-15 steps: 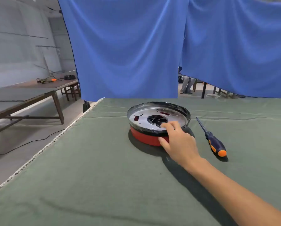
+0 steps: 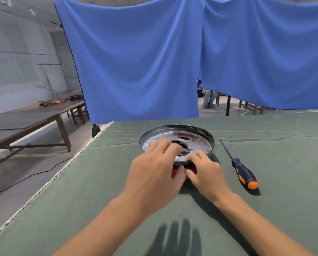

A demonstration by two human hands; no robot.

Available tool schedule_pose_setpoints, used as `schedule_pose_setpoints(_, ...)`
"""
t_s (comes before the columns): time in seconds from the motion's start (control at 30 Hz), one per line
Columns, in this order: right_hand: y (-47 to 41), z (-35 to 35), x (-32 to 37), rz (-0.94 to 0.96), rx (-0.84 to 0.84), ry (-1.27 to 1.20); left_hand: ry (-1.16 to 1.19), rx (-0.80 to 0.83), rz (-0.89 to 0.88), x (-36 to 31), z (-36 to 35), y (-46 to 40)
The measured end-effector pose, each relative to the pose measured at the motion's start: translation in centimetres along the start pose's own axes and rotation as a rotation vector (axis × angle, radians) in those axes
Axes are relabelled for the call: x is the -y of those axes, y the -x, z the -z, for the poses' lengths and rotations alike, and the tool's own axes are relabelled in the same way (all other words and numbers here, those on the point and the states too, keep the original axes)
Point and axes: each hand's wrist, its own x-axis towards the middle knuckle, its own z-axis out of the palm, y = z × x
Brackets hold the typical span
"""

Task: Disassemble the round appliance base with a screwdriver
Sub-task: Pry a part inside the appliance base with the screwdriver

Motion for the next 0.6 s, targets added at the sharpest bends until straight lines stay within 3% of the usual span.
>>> schedule_pose_setpoints(0.03, 0.2, 0.1, -0.1, -0.002, -0.002, -0.009, -0.126, 0.024, -0.055, 1.0, -1.5, -1.3)
schedule_pose_setpoints(0.13, 0.4, 0.6, -0.8, 0.012, -0.012, -0.026, -0.206, 0.328, -0.023, 4.2, -5.0, -2.9)
schedule_pose_setpoints(0.2, 0.5, 0.7, -1.4, 0.034, -0.025, -0.046, -0.194, 0.345, -0.046, 5.3, -7.0, -2.8)
schedule_pose_setpoints(0.3, 0.4, 0.5, -2.3, 0.023, -0.041, -0.110, -0.168, 0.233, -0.145, 6.5, -8.7, -2.6)
schedule_pose_setpoints(0.4, 0.0, 0.6, -2.7, -0.032, -0.187, -0.255, -0.128, 0.042, -0.214, 6.8, -9.6, -3.1)
schedule_pose_setpoints(0.53, -0.5, 1.1, -2.5, -0.095, -0.450, -0.495, 0.040, -0.162, 0.050, 6.7, -9.4, -3.9)
schedule_pose_setpoints(0.6, -0.6, 1.4, -2.7, -0.131, -0.496, -0.539, 0.251, -0.270, 0.216, 6.9, -8.9, -4.3)
